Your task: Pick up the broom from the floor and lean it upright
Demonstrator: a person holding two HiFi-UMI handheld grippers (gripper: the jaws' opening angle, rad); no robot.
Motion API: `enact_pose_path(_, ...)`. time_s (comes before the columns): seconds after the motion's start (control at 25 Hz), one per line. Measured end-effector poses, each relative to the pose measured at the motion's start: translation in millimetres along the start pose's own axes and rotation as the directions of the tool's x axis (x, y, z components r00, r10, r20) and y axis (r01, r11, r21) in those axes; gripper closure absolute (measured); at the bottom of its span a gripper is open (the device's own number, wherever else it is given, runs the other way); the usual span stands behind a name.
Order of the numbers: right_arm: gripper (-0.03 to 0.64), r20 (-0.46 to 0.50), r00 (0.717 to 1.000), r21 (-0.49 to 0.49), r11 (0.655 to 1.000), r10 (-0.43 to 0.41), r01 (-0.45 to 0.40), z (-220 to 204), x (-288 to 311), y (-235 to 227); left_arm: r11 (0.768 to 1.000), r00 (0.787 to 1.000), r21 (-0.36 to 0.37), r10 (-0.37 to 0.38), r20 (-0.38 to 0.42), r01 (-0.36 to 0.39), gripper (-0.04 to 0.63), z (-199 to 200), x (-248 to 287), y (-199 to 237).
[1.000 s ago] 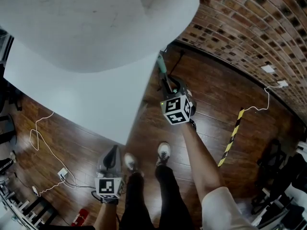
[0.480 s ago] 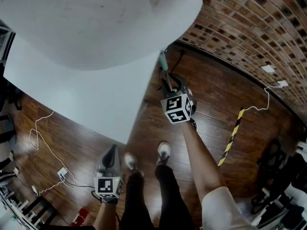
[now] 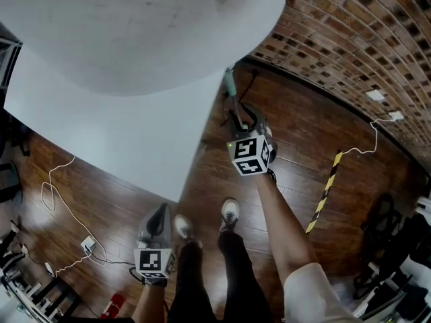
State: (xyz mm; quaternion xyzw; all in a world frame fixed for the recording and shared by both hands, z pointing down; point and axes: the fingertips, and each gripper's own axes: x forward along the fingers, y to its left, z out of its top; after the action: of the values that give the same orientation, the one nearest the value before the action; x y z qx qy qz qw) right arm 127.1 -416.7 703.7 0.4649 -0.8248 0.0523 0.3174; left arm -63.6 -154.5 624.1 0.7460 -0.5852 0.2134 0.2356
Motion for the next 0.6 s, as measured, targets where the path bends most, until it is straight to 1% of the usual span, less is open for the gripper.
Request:
enact_pose_path(0.2, 0.47, 0.012, 0.999, 0.019, 0.999, -0.03, 0.03, 2, -5, -6, 1.0, 1.0, 0.008, 0.003, -0.003, -0.003, 0.595, 0, -1, 3)
enact_pose_path(0.48, 0.595, 0.038, 0.988, 0.03, 0.988, -0.153, 0.152, 4, -36, -20, 1.0, 1.0, 0.011, 0.018, 0.02, -0.018, 0.595, 11, -4, 6)
enact_pose_path(0.6, 0.604, 0.029, 0.982, 0.053, 0.981, -0.187, 0.185, 3, -57, -25, 1.0, 0.999, 0.007, 0.019, 0.033, -0.02, 0.595, 18, -7, 6)
